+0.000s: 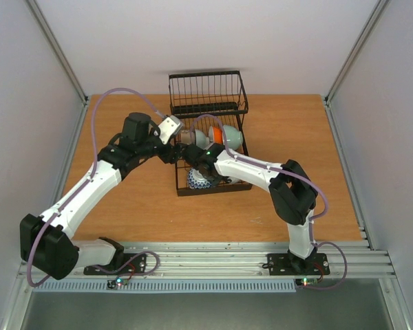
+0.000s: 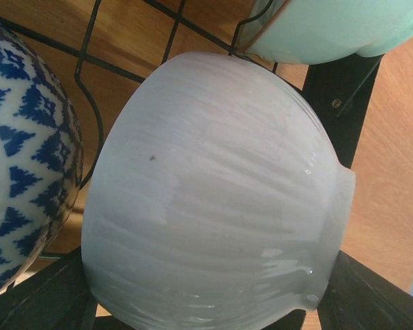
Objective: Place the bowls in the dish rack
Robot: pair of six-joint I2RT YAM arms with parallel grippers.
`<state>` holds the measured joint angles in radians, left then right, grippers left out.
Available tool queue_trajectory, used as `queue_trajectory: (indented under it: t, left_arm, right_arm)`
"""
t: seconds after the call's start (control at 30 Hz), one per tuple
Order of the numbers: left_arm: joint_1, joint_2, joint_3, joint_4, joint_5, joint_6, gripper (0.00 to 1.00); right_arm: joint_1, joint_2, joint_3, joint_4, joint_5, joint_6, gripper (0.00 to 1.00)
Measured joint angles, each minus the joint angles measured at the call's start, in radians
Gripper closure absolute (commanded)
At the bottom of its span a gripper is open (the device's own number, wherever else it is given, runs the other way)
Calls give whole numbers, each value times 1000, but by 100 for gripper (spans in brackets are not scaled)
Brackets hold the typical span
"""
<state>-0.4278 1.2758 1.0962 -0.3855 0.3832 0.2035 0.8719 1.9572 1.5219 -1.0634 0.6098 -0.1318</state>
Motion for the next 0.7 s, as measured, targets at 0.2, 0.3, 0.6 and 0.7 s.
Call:
queue_trajectory:
  t: [0.2, 0.3, 0.6, 0.7]
  left_arm:
    - [0, 0, 0, 1, 0, 6, 29]
    - [0, 0, 0, 1, 0, 7, 29]
    - [0, 0, 0, 0, 0, 8, 29]
    - [0, 0, 0, 0, 1, 8, 29]
  right_arm:
    - [1, 1, 0, 1, 2, 1, 44]
    - [1, 1, -1, 2, 2, 2, 37]
    - [10, 1, -7, 11, 3, 3, 21]
    - [14, 0, -16, 21, 8, 3, 19]
